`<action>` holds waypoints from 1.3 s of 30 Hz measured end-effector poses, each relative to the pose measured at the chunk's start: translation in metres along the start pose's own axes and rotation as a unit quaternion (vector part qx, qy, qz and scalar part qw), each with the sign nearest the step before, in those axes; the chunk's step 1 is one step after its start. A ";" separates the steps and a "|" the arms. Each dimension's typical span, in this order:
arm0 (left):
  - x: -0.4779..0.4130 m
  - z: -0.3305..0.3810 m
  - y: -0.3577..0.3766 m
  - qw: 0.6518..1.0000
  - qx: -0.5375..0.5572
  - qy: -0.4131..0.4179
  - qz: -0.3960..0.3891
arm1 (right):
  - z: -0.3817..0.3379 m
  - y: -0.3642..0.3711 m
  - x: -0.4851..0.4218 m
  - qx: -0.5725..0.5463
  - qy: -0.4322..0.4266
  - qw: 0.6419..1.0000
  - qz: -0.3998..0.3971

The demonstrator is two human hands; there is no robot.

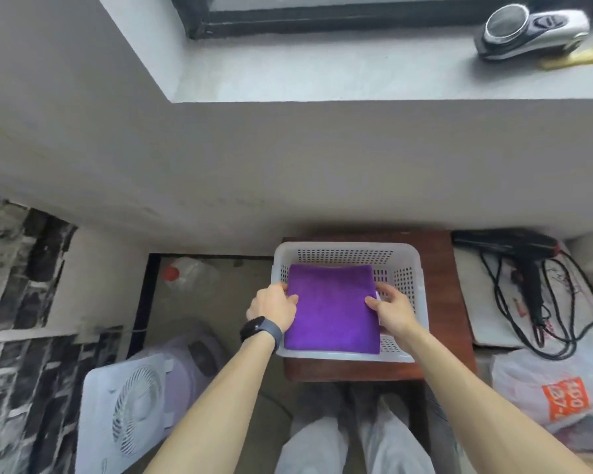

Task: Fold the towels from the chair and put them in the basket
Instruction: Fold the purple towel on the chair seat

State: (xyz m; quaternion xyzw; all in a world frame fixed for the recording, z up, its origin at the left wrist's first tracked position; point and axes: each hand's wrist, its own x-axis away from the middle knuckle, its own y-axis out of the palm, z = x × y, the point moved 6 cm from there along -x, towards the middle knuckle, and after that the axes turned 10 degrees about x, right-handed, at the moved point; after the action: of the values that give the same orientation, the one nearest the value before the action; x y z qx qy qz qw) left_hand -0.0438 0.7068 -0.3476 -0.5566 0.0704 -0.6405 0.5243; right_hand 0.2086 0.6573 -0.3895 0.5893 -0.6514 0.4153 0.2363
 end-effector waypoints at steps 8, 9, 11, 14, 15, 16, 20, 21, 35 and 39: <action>-0.006 0.020 0.008 0.985 -0.150 0.065 0.047 | 0.012 0.010 -0.027 -0.030 0.014 0.999 0.000; -0.006 0.020 0.009 0.984 -0.157 0.072 0.049 | 0.010 0.011 -0.028 -0.033 0.009 0.999 -0.004; -0.004 0.021 0.010 0.979 -0.177 0.087 0.055 | 0.008 0.013 -0.028 -0.040 -0.002 0.999 -0.011; 0.006 0.022 0.012 0.957 -0.223 0.163 0.089 | 0.009 0.011 -0.025 -0.038 -0.009 0.999 -0.005; 0.010 0.026 0.012 0.942 -0.240 0.214 0.101 | 0.011 0.009 -0.023 -0.012 -0.016 1.000 0.011; 0.012 0.030 0.013 0.921 -0.256 0.270 0.110 | 0.011 0.005 -0.019 0.029 -0.031 0.998 0.040; 0.004 0.035 0.029 0.866 -0.332 0.372 -0.030 | -0.005 -0.001 0.008 0.253 -0.190 0.937 0.145; -0.002 0.033 0.032 0.858 -0.355 0.366 -0.069 | -0.011 0.007 0.012 0.322 -0.249 0.902 0.143; -0.047 0.012 0.063 0.830 -0.494 0.244 -0.089 | 0.017 0.049 -0.052 0.626 -0.285 0.724 0.054; -0.054 0.009 0.071 0.816 -0.526 0.226 -0.083 | 0.019 0.052 -0.058 0.628 -0.268 0.729 0.044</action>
State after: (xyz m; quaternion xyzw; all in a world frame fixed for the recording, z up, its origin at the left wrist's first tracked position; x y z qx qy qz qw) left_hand -0.0042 0.7204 -0.4262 -0.5911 0.4670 -0.6543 0.0659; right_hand 0.1732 0.6732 -0.4600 0.6607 -0.3032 0.5643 -0.3914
